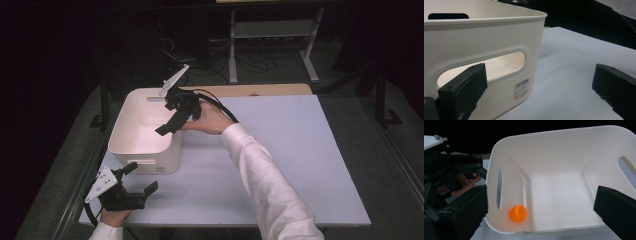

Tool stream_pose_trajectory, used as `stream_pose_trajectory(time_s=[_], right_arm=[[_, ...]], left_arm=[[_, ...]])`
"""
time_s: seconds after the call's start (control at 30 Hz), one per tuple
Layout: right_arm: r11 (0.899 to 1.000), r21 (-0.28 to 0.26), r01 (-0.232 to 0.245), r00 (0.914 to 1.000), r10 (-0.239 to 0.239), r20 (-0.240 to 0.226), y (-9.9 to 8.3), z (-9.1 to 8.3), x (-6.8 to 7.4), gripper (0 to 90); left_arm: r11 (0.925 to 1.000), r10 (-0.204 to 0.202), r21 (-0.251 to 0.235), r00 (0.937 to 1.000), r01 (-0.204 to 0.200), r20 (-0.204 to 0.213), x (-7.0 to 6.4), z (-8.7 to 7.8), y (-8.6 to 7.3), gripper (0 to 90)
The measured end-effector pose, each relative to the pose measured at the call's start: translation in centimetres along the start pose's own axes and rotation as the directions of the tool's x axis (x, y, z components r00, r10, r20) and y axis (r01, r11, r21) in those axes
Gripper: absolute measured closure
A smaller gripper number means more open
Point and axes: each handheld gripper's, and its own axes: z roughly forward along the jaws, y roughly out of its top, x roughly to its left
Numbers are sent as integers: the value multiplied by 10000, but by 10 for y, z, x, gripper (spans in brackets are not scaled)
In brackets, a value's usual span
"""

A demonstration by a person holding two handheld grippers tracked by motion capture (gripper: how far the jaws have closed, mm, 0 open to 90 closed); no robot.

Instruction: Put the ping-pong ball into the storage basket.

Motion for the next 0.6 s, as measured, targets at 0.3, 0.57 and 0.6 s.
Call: stream_pose_trajectory(time_s=[0.3,0.57,0.6], right_arm=[[9997,-197,-114,9993,121,351,-15,-20,-1,0],[9987,-360,-351,9981,368,496,-23,-35,1,0],[9987,-400,-324,9981,344,514,-24,-36,1,0]], left_arm=[[10000,-78,-49,10000,78,18,0,2,0,0],[10000,-48,-42,10000,48,-12,0,3,-1,0],[10000,-55,-42,10000,55,-17,0,3,-1,0]])
